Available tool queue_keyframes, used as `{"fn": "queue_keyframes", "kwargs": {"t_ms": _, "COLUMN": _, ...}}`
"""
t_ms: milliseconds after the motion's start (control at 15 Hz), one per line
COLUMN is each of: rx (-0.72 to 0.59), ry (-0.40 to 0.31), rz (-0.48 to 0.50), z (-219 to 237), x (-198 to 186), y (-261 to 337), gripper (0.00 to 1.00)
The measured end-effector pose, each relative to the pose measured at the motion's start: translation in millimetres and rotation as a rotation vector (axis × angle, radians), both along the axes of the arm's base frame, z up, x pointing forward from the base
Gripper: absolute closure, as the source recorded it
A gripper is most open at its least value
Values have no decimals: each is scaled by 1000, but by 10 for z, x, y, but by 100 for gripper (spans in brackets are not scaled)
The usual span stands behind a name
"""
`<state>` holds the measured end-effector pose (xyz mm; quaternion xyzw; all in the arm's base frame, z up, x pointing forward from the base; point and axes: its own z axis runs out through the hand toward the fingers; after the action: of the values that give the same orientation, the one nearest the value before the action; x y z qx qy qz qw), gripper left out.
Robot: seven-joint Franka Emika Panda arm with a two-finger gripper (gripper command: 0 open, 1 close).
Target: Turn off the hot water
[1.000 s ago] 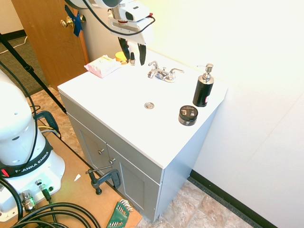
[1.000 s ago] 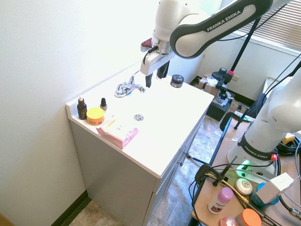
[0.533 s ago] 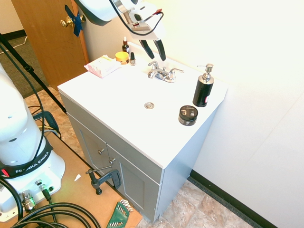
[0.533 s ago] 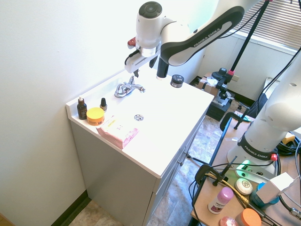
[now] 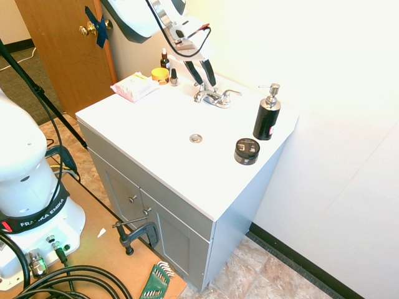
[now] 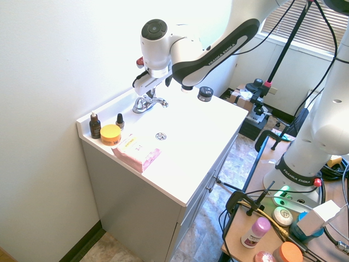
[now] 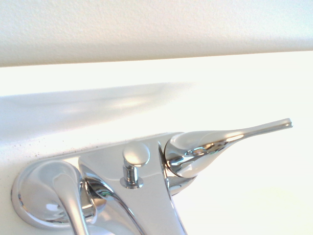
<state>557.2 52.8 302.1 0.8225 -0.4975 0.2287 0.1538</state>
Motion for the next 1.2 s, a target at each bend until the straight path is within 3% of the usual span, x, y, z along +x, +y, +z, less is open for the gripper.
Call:
{"fn": "queue_keyframes", "kwargs": {"t_ms": 267, "rx": 58, "ry": 20, "rz": 0, "z": -140, "x": 12, "y": 55, "gripper": 0}}
{"fn": "queue_keyframes", "kwargs": {"t_ms": 800, "rx": 86, "ry": -33, "rz": 22, "z": -24, "x": 301, "y": 304, "gripper": 0}}
{"fn": "queue_keyframes", "kwargs": {"t_ms": 1200, "rx": 126, "ry": 14, "rz": 27, "z": 34, "x": 166, "y": 238, "gripper": 0}}
